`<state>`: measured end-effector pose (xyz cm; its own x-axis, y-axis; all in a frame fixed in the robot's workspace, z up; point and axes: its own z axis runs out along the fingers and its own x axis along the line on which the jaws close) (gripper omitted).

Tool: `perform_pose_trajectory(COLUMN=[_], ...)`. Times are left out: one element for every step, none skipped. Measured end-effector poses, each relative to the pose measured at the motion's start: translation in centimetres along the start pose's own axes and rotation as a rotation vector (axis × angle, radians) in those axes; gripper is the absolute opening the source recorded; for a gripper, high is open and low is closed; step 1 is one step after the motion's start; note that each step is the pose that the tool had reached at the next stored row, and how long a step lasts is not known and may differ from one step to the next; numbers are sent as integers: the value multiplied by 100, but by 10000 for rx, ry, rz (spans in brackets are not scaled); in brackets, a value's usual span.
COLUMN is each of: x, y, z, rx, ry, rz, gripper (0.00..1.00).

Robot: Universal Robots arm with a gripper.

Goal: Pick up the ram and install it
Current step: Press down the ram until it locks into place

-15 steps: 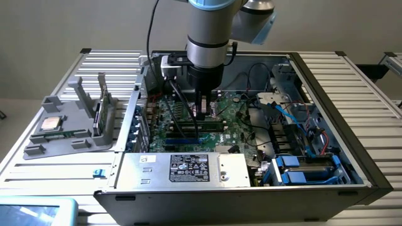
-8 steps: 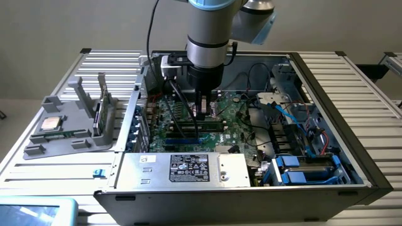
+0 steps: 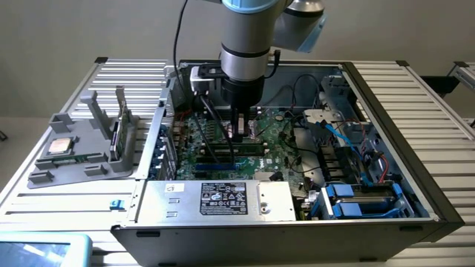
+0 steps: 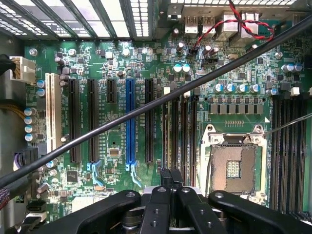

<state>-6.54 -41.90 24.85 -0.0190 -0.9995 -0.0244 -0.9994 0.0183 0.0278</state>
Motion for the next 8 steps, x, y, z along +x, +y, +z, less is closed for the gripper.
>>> perform_pose_trajectory(x=[1,1,1,2,2,2,2,2], y=[0,0,-1,0,0,-2,-4,-6], z=[12,23,29,30,31,33,36,41], rx=[1,1,1,0,-1,-1,1,2], ry=[-1,-1,-1,1,2,2,-1,-4], rz=[0,0,0,1,1,0,-1,-1], gripper=[9,9,9,9,9,9,9,9])
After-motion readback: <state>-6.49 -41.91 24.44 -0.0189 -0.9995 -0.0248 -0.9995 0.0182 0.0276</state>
